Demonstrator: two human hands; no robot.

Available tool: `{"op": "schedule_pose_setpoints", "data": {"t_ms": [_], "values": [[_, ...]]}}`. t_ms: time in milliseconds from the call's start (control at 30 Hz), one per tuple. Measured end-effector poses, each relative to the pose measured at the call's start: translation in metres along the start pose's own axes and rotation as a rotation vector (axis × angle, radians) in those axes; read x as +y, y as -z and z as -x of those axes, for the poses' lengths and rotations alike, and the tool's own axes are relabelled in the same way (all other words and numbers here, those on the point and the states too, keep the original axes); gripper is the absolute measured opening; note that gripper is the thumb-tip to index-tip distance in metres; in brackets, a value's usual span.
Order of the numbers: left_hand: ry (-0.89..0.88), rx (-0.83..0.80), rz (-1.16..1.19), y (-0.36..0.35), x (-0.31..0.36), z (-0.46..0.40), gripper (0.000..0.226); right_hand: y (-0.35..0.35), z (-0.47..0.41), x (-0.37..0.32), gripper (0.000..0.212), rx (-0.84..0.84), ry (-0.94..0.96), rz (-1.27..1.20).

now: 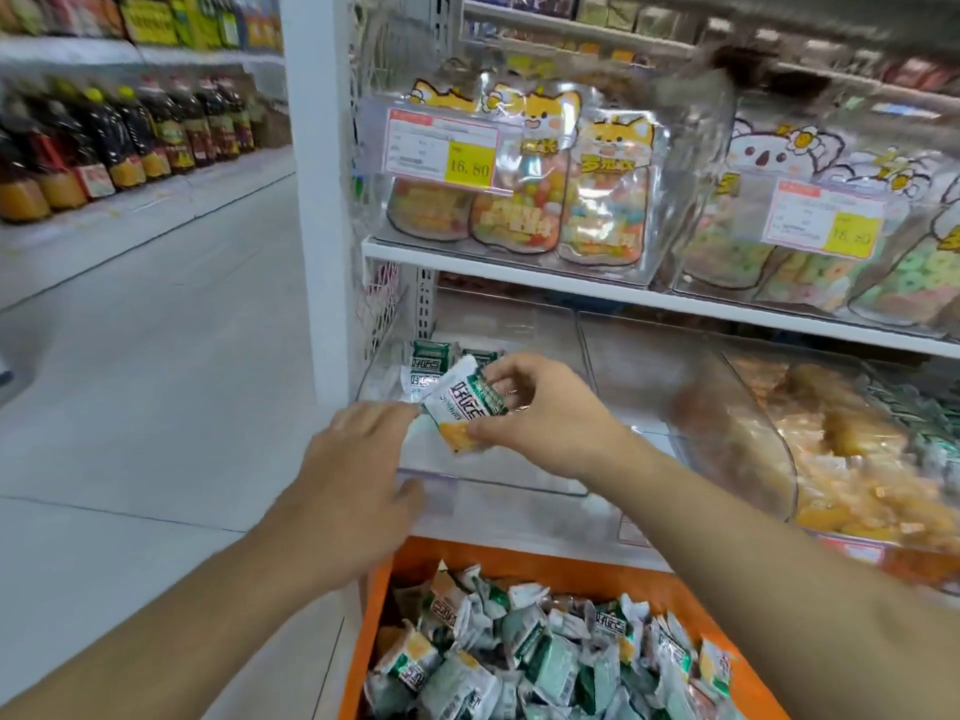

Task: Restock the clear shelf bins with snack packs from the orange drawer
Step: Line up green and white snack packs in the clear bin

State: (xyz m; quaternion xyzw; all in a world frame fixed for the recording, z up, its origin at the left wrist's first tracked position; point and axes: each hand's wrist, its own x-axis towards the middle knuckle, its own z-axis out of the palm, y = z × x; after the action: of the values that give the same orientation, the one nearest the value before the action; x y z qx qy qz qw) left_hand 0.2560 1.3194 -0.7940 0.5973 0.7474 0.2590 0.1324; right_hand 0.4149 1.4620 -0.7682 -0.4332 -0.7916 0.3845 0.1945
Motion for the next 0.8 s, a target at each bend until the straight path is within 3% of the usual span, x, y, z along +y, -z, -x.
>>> {"op": "schedule_pose_setpoints", "data": {"t_ms": [167,367,800], "values": [[-0.137,-0.028,-0.221,-0.017,-0.041,0.001,0.057,-0.017,-0.079,0.020,0.050,-0.067,0.064,0.293],[-0.151,-0.016,-0.232,-0.029,-0.047,-0.002,0.062,-0.032,-0.119,0.045,0.045,-0.130,0.091,0.577],[-0.163,-0.025,-0.227,-0.036,-0.054,-0.002,0.058,-0.024,-0.135,0.058,0.049,-0.091,-0.020,0.768]]}}
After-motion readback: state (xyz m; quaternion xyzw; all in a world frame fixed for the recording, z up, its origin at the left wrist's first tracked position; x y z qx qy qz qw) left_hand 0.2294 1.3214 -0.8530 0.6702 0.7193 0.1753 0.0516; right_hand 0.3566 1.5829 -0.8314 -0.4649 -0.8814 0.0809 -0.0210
